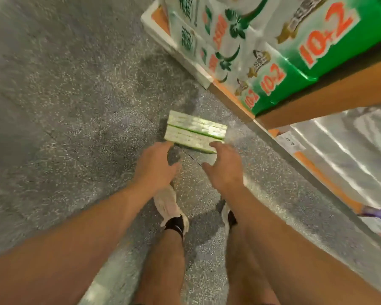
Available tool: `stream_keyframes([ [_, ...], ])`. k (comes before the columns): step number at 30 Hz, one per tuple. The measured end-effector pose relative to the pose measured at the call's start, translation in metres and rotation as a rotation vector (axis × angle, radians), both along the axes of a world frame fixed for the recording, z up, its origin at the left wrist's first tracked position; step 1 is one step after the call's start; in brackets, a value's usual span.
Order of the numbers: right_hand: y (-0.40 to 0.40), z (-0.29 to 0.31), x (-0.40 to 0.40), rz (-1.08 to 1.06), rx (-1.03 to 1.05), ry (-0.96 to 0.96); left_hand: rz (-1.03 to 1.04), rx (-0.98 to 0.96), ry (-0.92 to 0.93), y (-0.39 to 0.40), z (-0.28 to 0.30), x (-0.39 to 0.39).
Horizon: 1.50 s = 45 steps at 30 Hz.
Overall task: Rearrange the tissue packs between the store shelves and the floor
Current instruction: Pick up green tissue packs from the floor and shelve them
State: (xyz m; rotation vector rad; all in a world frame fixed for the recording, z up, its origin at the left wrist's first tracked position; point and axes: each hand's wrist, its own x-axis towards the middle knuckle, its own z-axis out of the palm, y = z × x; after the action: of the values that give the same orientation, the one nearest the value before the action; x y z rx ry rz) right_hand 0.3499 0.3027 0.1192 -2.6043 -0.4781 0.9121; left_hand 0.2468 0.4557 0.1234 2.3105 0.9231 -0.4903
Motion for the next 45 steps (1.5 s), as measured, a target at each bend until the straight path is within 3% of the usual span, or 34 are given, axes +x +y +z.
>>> stream_keyframes([
  [5,0.030,-0.174,0.035,0.181,-0.128,-0.011,-0.189,0.014,-0.012,0.027,-0.173,0.049],
  [9,0.018,-0.268,0.045,0.358,-0.266,-0.040,-0.310,-0.009,0.010,0.022,-0.275,0.073],
  [13,-0.003,-0.303,0.035,0.376,-0.254,-0.232,-0.438,0.259,0.048,0.012,-0.314,0.076],
  [16,-0.008,-0.313,0.033,0.390,-0.267,-0.353,-0.450,0.337,0.050,0.009,-0.324,0.073],
  [21,0.006,-0.290,0.042,0.424,-0.280,-0.272,-0.475,0.356,0.074,0.019,-0.305,0.066],
  [25,0.013,-0.214,0.043,0.499,-0.173,-0.266,-0.485,0.227,0.002,0.041,-0.235,0.047],
  [31,0.010,-0.029,0.019,0.590,-0.106,-0.365,-0.294,0.129,-0.153,0.038,-0.037,0.004],
  [40,0.005,0.264,-0.048,0.912,0.296,-0.495,0.088,0.263,-0.283,-0.012,0.288,-0.129],
  [45,-0.021,0.398,-0.127,1.121,0.539,-0.568,0.241,0.447,-0.198,-0.088,0.437,-0.240],
])
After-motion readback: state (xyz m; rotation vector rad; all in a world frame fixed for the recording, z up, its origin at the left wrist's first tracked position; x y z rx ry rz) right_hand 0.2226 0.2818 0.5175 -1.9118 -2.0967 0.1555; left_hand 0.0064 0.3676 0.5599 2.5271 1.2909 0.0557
